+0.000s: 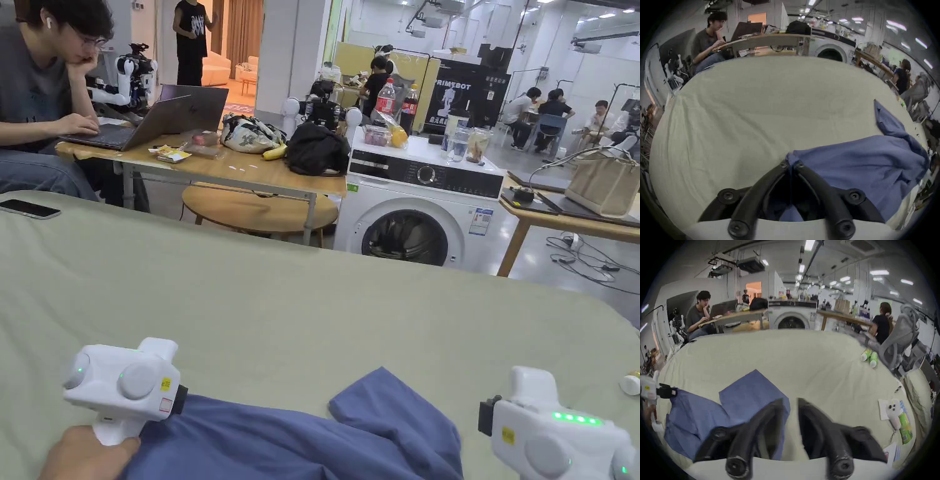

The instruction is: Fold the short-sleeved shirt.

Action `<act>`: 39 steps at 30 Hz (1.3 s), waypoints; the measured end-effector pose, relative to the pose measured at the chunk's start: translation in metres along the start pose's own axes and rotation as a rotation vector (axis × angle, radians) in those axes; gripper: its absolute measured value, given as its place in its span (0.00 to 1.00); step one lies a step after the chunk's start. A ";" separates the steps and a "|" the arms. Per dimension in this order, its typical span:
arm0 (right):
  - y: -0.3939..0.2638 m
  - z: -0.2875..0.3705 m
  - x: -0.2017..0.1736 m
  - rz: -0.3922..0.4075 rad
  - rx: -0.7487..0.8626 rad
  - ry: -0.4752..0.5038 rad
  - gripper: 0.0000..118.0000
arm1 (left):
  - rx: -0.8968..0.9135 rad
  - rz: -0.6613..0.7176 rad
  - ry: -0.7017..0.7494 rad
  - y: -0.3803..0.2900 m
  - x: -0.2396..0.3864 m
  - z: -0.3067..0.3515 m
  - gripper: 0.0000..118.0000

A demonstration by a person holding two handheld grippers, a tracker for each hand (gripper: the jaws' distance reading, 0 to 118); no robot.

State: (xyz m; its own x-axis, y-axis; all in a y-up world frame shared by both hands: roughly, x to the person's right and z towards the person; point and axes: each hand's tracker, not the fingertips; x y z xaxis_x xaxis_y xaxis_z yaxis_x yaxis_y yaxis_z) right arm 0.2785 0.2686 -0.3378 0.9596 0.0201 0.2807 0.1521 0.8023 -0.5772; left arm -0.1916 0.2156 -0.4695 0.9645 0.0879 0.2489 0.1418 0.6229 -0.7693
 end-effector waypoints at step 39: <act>0.148 0.098 0.025 0.022 0.230 0.007 0.01 | 0.391 0.015 0.027 0.139 -0.027 0.207 0.00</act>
State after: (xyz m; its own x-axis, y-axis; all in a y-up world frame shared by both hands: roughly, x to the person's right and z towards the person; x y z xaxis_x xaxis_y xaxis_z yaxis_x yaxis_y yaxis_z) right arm 0.3016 0.4463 -0.3414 0.9639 0.0353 0.2640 0.0739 0.9167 -0.3926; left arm -0.2435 0.4606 -0.4617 0.9721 0.0816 0.2201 0.0376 0.8714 -0.4892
